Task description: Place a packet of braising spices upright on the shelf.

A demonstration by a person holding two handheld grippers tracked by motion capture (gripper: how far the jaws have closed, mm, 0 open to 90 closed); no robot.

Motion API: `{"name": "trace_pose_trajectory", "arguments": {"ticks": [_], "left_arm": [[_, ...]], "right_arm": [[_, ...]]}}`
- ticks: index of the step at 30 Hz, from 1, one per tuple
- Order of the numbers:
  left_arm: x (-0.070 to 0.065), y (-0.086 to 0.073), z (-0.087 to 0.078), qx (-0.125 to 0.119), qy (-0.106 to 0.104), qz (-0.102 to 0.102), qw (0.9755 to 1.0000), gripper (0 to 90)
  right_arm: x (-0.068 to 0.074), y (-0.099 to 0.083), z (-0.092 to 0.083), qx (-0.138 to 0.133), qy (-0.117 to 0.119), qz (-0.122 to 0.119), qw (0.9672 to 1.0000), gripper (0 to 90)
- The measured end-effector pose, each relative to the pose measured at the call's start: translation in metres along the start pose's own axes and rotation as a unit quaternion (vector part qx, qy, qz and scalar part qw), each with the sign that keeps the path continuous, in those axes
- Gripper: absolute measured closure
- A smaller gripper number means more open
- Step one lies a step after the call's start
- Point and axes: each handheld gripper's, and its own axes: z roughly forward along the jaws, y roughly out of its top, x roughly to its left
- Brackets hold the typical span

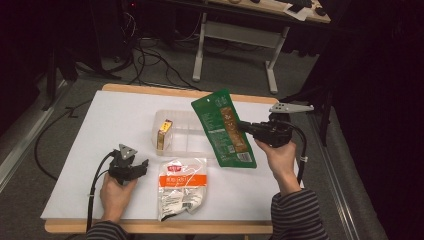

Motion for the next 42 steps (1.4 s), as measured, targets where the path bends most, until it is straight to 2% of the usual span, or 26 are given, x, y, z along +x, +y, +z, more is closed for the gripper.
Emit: {"name": "trace_pose_trajectory", "arguments": {"ticks": [3,9,24,25,30,34,39,42], "left_arm": [[0.000,0.000,0.000,0.000,0.000,0.000,1.0000,38.5],[0.000,0.000,0.000,0.000,0.000,0.000,1.0000,38.5],[-0.001,0.000,0.000,0.001,0.001,0.002,1.0000,38.4],[-0.001,0.000,0.000,0.001,0.001,0.002,1.0000,38.4],[-0.001,0.000,0.000,0.000,0.002,0.002,1.0000,38.3],[-0.001,0.000,0.000,0.001,0.002,0.002,1.0000,38.2],[-0.001,0.000,0.000,0.000,0.003,0.002,1.0000,38.0],[-0.001,0.000,0.000,0.000,0.004,0.002,1.0000,38.0]], "right_arm": [[-0.001,0.008,0.008,0.003,0.000,-0.003,1.0000,90.0],[-0.009,0.019,0.024,0.004,0.004,0.009,0.9999,90.0],[-0.021,0.043,0.068,0.004,-0.018,0.015,0.9997,90.0],[-0.023,0.043,0.076,0.004,-0.022,0.015,0.9996,90.0],[-0.027,0.034,0.088,0.009,-0.040,0.007,0.9991,90.0],[-0.031,0.021,0.095,0.040,-0.054,0.005,0.9977,90.0],[-0.035,0.011,0.089,0.042,-0.052,0.015,0.9977,90.0],[-0.032,0.010,0.085,0.049,-0.061,0.006,0.9969,90.0]]}}
